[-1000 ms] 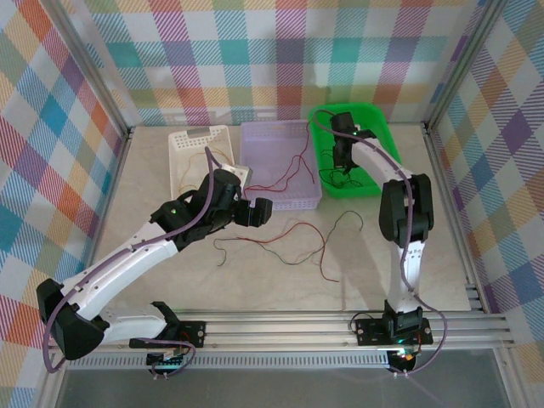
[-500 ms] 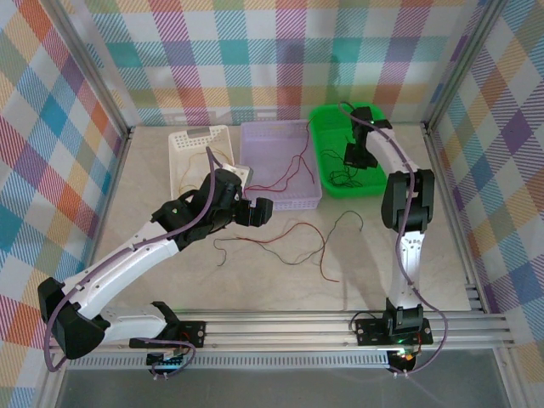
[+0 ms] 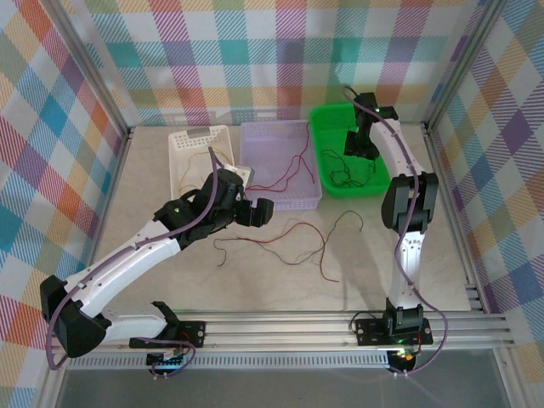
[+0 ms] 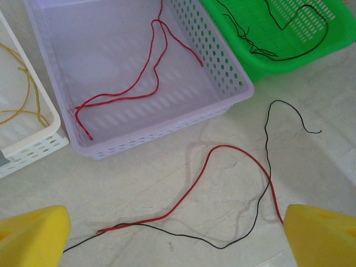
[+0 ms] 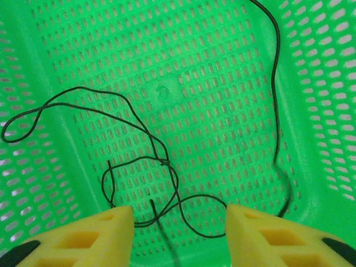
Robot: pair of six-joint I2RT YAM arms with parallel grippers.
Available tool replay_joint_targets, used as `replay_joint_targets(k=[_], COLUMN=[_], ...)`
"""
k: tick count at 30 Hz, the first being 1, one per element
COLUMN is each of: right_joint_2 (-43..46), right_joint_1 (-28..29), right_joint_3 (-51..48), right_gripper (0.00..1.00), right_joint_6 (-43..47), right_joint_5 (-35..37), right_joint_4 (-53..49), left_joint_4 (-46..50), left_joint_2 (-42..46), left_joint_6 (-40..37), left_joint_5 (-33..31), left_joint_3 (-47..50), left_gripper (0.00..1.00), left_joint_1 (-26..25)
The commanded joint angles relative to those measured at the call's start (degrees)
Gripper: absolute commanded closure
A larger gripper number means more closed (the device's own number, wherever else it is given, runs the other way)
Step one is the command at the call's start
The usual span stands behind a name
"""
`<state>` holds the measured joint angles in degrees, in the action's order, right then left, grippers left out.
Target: Untangle the cables
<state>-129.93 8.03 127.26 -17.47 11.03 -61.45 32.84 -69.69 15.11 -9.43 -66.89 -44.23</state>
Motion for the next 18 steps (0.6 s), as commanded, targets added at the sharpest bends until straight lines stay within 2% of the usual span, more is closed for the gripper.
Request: replay_joint_targets(k=[1,9,16,18], right_joint_2=[9.6,31.0,50.6,54.8], right_joint_1=[0.7,4.6,9.6,11.4], right_joint_3=[-1.0,-23.5,-50.7,-56.3], right_gripper=[0.47,0.31,0.22,0.14], right_joint_6=[-0.7,0.4,-2.8,-3.9], right_joint_5=[-1.9,-5.8,-9.2,-9.3], right_joint_4=[-0.5,11.9,21.4,22.1], left_joint_4=[-0.4,-0.3,-0.1,-0.1], left_joint_2=[0.2,0.4,0.4,0.4], left_joint_6=[-1.4,-1.5,-2.0,-2.1], left_joint_5=[0.7,1.0,1.1,1.1], left_joint_3=[0.4,0.2,0.0,0.0], left_gripper=[0.02,0.02,0.02,0.01], left_joint_1=[-0.6,-0.5,-0.6,-0.6])
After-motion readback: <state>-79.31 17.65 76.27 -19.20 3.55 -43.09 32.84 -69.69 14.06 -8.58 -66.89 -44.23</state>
